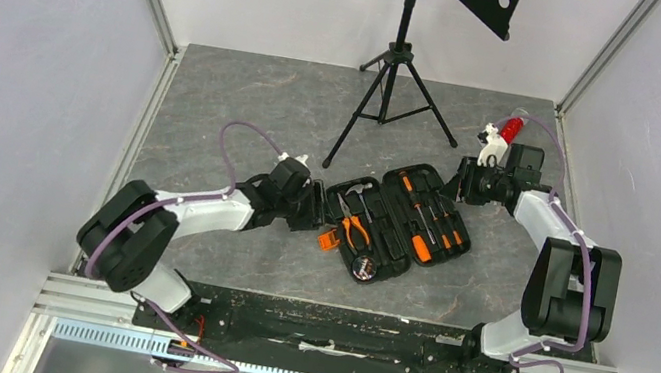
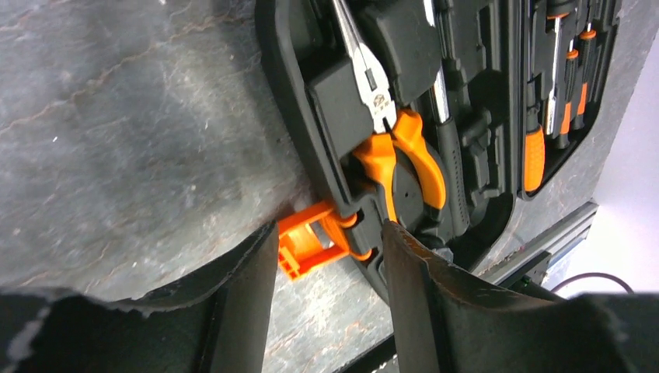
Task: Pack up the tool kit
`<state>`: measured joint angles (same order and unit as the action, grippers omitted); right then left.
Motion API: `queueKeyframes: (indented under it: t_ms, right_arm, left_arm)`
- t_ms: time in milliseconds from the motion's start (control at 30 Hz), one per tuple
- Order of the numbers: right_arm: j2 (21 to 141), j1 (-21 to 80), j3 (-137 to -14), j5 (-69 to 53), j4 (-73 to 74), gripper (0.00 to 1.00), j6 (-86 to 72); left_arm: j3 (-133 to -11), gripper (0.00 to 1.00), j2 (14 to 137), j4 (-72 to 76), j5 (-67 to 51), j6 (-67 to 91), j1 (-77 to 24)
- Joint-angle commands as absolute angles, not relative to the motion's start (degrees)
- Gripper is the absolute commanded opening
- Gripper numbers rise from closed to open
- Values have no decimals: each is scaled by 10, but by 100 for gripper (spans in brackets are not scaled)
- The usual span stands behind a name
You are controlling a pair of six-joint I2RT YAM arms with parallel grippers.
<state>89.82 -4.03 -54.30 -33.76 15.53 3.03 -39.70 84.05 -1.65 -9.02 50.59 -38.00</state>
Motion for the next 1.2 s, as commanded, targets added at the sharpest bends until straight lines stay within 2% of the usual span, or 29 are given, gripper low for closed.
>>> queueKeyframes:
  t_ms: [0, 133, 233, 667, 933, 1167]
  right_arm:
    - [878, -38, -557, -351, 153, 42, 32]
    - [894, -38, -564, -297, 155, 50, 38]
    - [926, -38, -581, -287, 157, 51, 40]
    - [982, -32, -559, -336, 160, 50, 61]
    - [951, -3, -560, -366, 181, 46, 62]
    - [894, 47, -564, -344, 201, 46, 52]
  left_arm:
    - [-431, 57, 880, 59, -99, 537, -380]
    - [-423, 56, 893, 76, -96, 546, -380]
    - [-421, 56, 894, 77, -92, 546, -380]
    - [-423, 53, 925, 123, -121, 565, -380]
    - [-410, 52, 948, 187, -156, 600, -380]
    - [-400, 52, 960, 234, -172, 622, -381]
